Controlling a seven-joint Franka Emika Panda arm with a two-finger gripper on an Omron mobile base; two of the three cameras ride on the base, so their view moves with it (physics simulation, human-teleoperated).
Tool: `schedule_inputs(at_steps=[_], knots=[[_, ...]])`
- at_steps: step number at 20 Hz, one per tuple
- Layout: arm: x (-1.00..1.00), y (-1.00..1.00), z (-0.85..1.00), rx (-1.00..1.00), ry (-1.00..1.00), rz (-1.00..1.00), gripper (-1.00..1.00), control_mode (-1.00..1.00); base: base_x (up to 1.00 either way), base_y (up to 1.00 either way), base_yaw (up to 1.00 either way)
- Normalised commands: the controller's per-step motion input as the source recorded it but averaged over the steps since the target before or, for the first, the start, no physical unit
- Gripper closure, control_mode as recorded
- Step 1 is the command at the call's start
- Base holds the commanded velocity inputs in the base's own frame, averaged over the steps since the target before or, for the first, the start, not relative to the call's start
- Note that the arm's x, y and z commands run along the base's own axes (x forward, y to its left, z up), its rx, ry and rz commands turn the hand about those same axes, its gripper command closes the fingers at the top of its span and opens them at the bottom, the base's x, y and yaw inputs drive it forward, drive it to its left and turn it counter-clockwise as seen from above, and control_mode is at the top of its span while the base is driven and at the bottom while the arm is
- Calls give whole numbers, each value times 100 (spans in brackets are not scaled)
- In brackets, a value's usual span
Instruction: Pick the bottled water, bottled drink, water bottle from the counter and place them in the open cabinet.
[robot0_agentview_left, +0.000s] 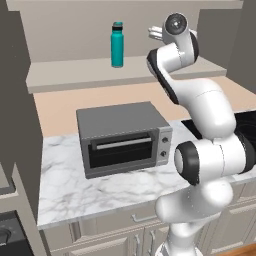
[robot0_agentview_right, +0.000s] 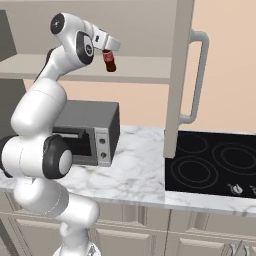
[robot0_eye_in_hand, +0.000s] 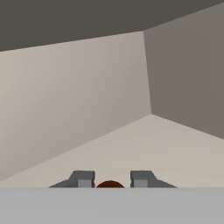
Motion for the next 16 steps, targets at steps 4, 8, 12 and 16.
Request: schedule_inputs(at_steps=[4,8,12,16], knots=[[15,0,-22,0,0,0,100,-100,0,0,0],[13,0,-26,0,-1,0,-100,-100,0,0,0],[16,0,-22,0,-3,0,-100,-100,0,0,0],[21,0,-19,0,-6,0,-100,-100,0,0,0]])
